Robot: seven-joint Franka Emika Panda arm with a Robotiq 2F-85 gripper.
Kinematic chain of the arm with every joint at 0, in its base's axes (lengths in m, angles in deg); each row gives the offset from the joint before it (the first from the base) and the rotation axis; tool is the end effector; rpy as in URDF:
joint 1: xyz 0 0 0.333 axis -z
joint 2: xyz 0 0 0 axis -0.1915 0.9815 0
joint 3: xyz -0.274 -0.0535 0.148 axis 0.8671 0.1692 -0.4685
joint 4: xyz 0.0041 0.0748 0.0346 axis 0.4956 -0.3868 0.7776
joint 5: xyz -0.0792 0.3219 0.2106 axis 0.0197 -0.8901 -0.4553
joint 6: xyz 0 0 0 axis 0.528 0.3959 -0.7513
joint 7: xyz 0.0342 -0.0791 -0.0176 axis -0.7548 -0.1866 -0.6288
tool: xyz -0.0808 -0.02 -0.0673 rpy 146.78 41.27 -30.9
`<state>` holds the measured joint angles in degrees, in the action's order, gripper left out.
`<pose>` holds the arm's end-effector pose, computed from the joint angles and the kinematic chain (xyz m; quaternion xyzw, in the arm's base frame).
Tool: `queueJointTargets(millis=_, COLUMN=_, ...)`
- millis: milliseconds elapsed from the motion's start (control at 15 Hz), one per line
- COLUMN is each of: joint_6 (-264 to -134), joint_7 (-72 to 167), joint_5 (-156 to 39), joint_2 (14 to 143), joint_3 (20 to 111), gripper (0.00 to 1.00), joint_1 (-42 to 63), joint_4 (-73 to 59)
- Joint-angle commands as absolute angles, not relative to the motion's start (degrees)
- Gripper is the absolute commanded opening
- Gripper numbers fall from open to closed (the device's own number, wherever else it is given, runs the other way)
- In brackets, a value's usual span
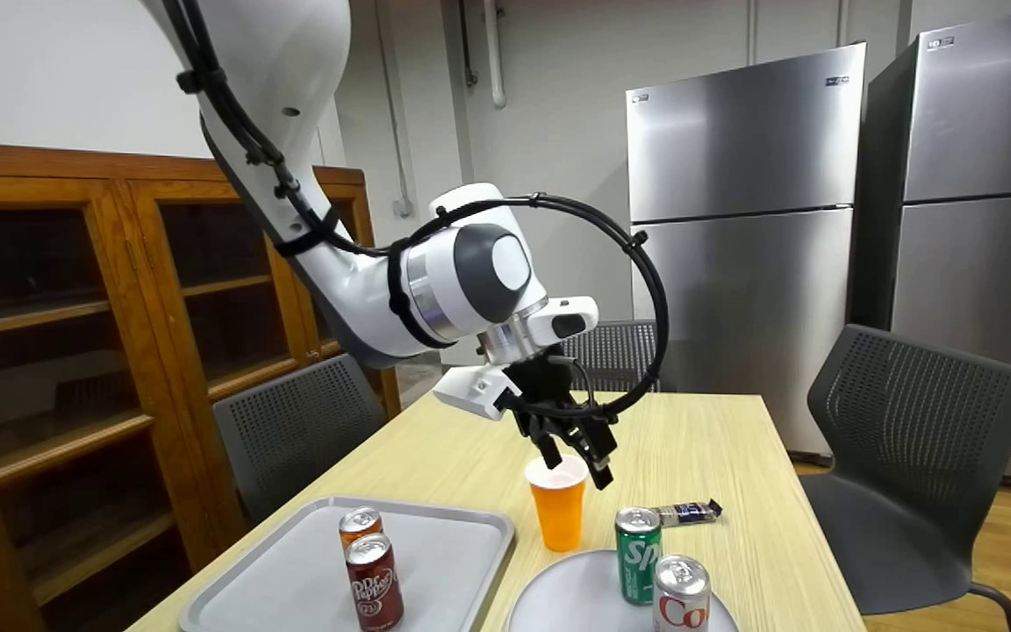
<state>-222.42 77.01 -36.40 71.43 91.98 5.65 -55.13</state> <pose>0.4574 -0.1966 0.2552 0.9412 -0.2996 0.0854 0.1307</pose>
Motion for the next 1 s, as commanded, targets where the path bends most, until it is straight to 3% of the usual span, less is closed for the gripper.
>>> queueJointTargets(millis=0, joint_6=-222.15, joint_7=77.68, joint_5=-35.28, joint_2=71.17, joint_3=88.57, gripper=1.0, joint_1=9.22, joint_4=-54.97)
queueJointTargets(millis=200, joint_6=-223.52, joint_7=76.21, joint_5=-35.11, joint_2=71.5, joint_3=88.46, gripper=1.0, joint_1=9.6, joint_4=-54.86)
queueJointTargets(millis=933, joint_6=-226.69, joint_7=43.84, joint_5=-54.53, joint_2=68.94, joint_3=73.57, gripper=1.0, joint_1=17.46, joint_4=-57.76)
